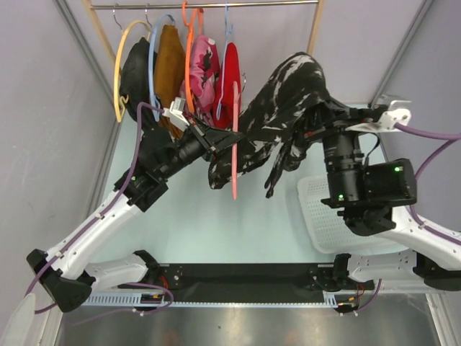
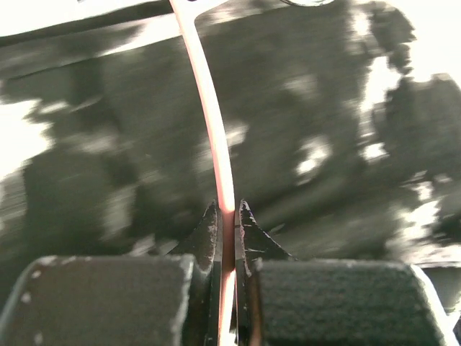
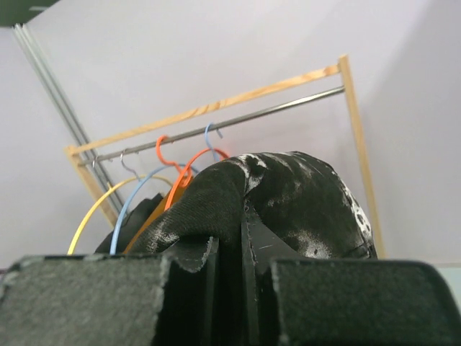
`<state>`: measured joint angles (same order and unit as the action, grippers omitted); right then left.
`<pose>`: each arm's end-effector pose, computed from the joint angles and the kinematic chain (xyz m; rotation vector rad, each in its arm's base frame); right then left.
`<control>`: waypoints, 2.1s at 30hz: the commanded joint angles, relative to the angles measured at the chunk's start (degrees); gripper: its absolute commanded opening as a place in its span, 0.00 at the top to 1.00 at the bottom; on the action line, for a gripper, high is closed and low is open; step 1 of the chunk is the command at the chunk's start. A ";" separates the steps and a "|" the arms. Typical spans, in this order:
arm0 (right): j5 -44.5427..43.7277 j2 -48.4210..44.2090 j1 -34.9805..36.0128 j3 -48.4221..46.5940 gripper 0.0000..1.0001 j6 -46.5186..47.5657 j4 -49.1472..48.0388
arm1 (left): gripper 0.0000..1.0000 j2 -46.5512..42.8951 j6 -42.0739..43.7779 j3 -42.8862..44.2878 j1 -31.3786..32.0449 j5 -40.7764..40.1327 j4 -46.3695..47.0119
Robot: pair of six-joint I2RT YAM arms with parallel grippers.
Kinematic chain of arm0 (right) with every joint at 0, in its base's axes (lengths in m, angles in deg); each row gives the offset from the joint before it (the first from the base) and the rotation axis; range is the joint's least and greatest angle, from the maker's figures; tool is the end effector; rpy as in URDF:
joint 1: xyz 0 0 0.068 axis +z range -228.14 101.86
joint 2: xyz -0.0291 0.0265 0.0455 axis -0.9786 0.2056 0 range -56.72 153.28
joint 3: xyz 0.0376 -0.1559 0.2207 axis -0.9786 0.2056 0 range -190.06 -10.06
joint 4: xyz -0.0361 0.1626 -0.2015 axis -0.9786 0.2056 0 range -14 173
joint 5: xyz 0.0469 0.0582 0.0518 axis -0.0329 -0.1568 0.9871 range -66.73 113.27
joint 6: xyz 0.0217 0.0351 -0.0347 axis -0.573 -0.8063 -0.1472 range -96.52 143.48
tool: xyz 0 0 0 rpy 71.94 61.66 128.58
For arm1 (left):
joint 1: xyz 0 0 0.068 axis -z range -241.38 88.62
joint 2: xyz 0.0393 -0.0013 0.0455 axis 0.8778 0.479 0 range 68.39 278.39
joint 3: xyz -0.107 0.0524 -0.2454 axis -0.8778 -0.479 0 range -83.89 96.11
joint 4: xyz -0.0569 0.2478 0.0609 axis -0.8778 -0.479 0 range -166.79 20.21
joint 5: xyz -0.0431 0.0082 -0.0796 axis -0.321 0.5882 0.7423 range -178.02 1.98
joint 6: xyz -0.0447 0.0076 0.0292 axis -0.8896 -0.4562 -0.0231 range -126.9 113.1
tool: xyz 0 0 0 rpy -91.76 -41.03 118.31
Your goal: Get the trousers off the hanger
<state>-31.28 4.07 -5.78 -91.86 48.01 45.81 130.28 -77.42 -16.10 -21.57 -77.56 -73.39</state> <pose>0.0755 0.1415 0.5616 0.1397 1.1025 0.4260 0.1818 -0.1600 0.4355 -0.3078 1.7611 -1.6138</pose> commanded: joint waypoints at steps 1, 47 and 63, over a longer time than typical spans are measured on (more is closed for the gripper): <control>0.59 -4.37 -0.29 -6.18 1.00 4.11 -6.90 | 1.00 0.34 4.43 -1.61 -0.44 -2.99 -2.56; -0.27 2.96 -10.31 -24.50 1.00 66.52 -22.33 | 1.00 0.60 21.92 10.17 -0.26 0.17 -9.15; -30.52 -24.14 -18.48 38.63 1.00 47.01 -33.09 | 1.00 -0.80 21.04 7.80 0.88 2.02 -6.86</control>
<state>-54.75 -19.25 -21.21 -61.13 101.37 14.49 132.44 -57.79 -8.08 -21.11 -75.88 -84.53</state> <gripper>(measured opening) 0.114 0.039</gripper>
